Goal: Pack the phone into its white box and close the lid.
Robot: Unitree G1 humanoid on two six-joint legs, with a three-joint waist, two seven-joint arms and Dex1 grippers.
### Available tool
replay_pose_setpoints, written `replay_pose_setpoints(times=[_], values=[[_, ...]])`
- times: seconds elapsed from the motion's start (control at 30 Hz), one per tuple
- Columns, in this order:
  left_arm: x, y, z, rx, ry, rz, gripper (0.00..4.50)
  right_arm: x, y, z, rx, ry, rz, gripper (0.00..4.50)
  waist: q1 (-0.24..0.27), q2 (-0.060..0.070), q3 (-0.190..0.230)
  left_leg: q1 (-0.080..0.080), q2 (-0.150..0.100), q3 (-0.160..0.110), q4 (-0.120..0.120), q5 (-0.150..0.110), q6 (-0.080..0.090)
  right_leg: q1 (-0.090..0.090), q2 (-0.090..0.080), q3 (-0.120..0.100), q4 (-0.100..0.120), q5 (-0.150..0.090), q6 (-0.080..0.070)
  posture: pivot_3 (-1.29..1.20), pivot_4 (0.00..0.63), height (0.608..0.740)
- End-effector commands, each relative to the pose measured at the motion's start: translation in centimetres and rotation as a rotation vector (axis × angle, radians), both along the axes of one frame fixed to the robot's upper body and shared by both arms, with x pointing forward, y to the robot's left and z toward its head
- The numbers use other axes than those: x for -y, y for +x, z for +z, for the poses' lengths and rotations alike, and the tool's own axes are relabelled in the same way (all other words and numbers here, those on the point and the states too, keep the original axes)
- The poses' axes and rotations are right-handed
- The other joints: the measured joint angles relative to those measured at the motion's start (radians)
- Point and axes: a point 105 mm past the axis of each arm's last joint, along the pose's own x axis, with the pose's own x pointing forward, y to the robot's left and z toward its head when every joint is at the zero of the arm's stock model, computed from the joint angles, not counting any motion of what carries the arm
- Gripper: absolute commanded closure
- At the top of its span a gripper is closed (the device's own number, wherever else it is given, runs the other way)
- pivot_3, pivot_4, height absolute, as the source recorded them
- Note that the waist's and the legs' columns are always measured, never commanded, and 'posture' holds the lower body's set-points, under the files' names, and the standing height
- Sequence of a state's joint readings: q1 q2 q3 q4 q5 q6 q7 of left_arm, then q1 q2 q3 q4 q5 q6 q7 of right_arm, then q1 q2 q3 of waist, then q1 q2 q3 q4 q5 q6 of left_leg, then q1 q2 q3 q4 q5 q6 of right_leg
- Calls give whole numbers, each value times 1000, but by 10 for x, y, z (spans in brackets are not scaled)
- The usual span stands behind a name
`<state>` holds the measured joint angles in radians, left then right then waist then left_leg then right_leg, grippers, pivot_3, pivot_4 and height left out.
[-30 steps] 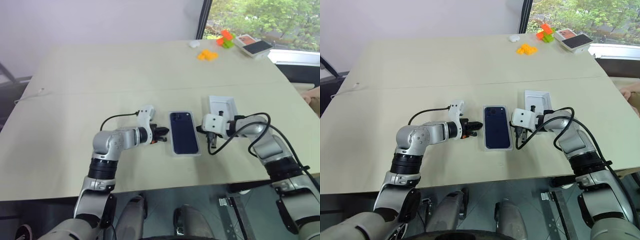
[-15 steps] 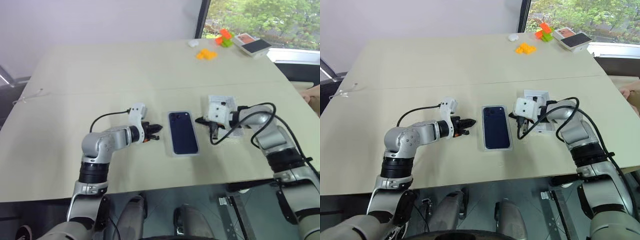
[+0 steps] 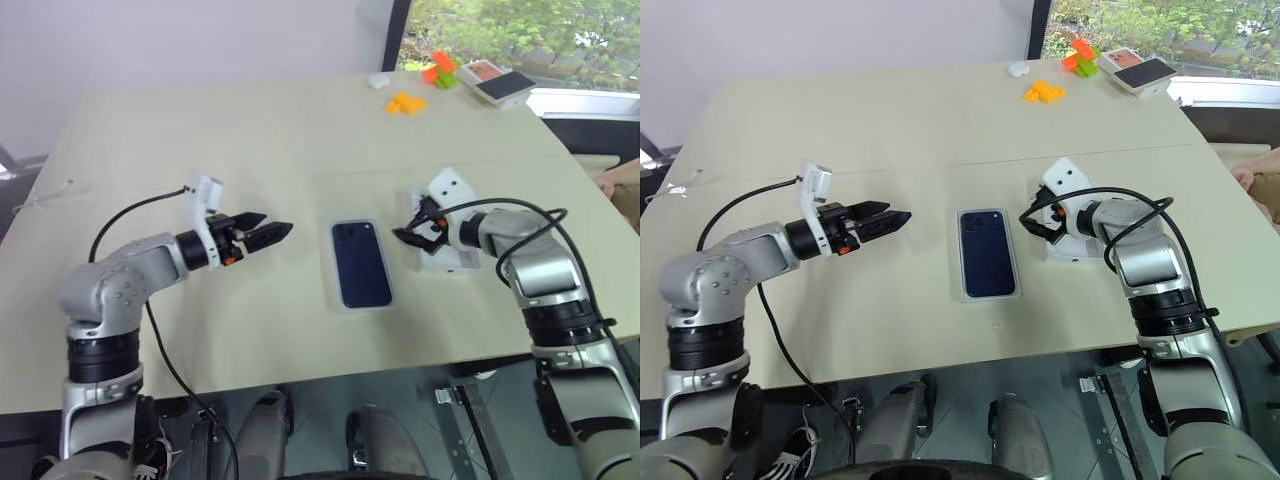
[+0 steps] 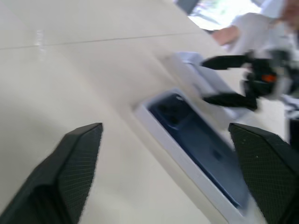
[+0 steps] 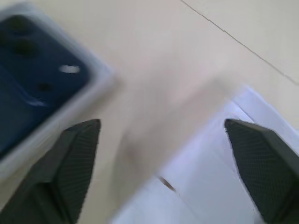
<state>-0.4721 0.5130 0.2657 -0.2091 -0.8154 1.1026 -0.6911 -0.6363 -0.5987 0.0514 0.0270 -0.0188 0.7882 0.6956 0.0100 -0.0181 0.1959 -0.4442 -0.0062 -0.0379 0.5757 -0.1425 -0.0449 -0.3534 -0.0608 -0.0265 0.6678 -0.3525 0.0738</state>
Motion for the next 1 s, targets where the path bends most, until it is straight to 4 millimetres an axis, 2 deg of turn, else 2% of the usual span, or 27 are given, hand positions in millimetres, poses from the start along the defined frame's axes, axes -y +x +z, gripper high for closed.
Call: replay_pose_setpoints(times=[0.03, 0.17, 0.3, 0.47, 0.7, 0.8, 0.93, 1.0], values=[[-3, -20, 22, 88, -25, -111, 39, 1, -3, 17, 39, 36, -107, 13, 0, 0, 0, 0, 0, 0, 0, 0, 0, 0, 0, 0, 0, 0, 0, 0, 150, 740], [-12, -26, 29, 179, 30, -127, 39, -18, -15, 5, -72, 164, -159, 13, -2, 0, 0, 0, 1, 1, -1, -3, 5, -1, 0, 2, 1, 0, 0, 0, 150, 740], [-20, -29, 29, 238, 78, -129, 39, -28, -18, 3, -75, 161, -185, 13, -6, 1, 0, 0, 1, 3, -1, -3, 6, -3, 0, 4, 3, 0, 0, 0, 150, 740], [-24, -32, 28, 247, 89, -125, 39, -16, -13, -7, -38, 62, -271, 13, -3, 0, 0, 0, 1, 4, 0, -4, 7, -3, 0, 5, 3, 0, 0, 0, 150, 740], [-19, -32, 27, 256, 77, -100, 39, -17, -11, -17, -73, 97, -308, 13, -16, 0, 0, 1, 1, 5, 0, -4, 8, -4, 0, 6, 5, 0, 0, 0, 150, 740], [-17, -31, 27, 260, 82, -93, 0, -18, -10, -21, -87, 105, -310, 878, -23, 0, 0, 1, 1, 5, 0, -4, 8, -4, 1, 6, 6, 0, 0, 0, 150, 740], [-17, -30, 28, 265, 81, -86, 0, -17, -9, -27, -94, 98, -321, 2856, -25, 0, 0, 2, 1, 6, 1, -4, 8, -4, 1, 8, 8, 0, 0, 0, 150, 740], [-17, -29, 29, 264, 80, -82, 0, -15, -8, -30, -96, 94, -328, 3165, -25, 0, 0, 2, 1, 6, 2, -4, 8, -5, 2, 9, 10, 0, 0, 0, 150, 740]])
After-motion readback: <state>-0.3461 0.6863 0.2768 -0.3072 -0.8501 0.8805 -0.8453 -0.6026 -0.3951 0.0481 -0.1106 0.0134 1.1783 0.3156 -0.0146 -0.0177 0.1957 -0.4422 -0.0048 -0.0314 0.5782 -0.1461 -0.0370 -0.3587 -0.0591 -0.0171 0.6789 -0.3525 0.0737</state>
